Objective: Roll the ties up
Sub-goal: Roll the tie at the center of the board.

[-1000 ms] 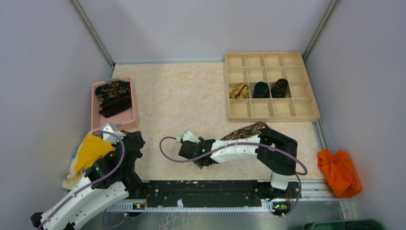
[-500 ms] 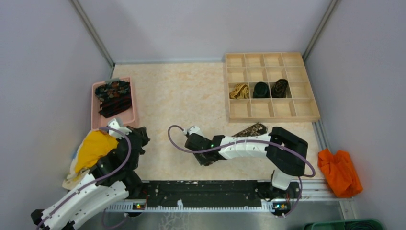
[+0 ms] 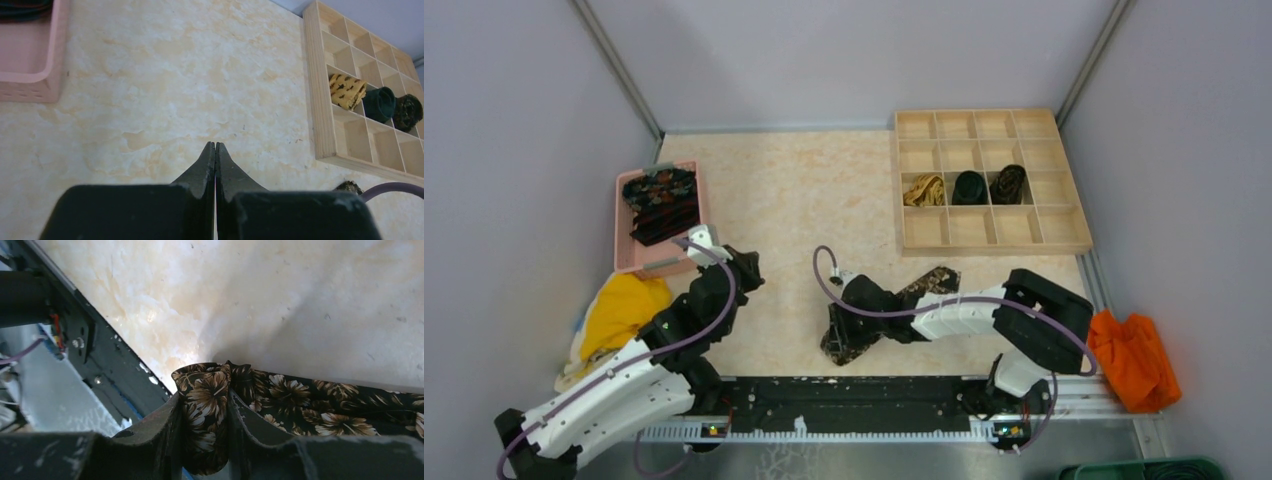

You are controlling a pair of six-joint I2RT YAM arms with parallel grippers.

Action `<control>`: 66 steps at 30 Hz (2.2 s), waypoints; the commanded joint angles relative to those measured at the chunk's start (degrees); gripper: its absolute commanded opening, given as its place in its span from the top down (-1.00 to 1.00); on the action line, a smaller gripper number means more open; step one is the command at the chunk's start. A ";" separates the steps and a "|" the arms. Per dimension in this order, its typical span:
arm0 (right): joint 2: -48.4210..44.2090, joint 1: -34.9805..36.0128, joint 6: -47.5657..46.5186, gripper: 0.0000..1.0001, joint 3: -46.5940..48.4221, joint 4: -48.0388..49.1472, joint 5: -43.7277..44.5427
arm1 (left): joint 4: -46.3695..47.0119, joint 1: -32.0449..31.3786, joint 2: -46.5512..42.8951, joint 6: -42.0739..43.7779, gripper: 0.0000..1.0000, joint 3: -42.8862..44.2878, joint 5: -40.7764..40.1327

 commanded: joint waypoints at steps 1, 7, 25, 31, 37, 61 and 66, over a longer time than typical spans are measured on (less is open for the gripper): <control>-5.43 -2.04 6.11 0.42 -7.46 12.35 -5.50 | 8.30 0.03 3.38 4.98 1.00 0.30 6.42; -10.38 -5.46 8.01 0.42 -13.68 13.12 -4.70 | 12.32 -0.01 10.62 6.08 1.00 1.56 11.26; -16.97 -17.21 4.70 0.05 -22.28 12.72 -11.64 | 18.55 -0.01 26.28 6.80 1.00 5.48 19.94; -25.55 -17.22 1.73 -0.19 -19.93 2.09 -5.63 | 18.80 -0.01 27.92 7.28 1.00 6.04 21.00; -30.52 -17.22 -0.88 -0.24 -17.66 -7.29 -0.96 | 19.03 -0.01 29.00 7.59 1.00 5.70 22.39; -36.64 -15.94 -5.58 0.00 -11.42 -25.00 17.27 | 34.83 -0.01 55.01 11.06 1.00 8.50 44.07; -46.19 -11.50 -1.77 -0.04 -12.04 -31.62 17.78 | 46.78 -0.10 62.29 9.75 1.00 6.73 57.54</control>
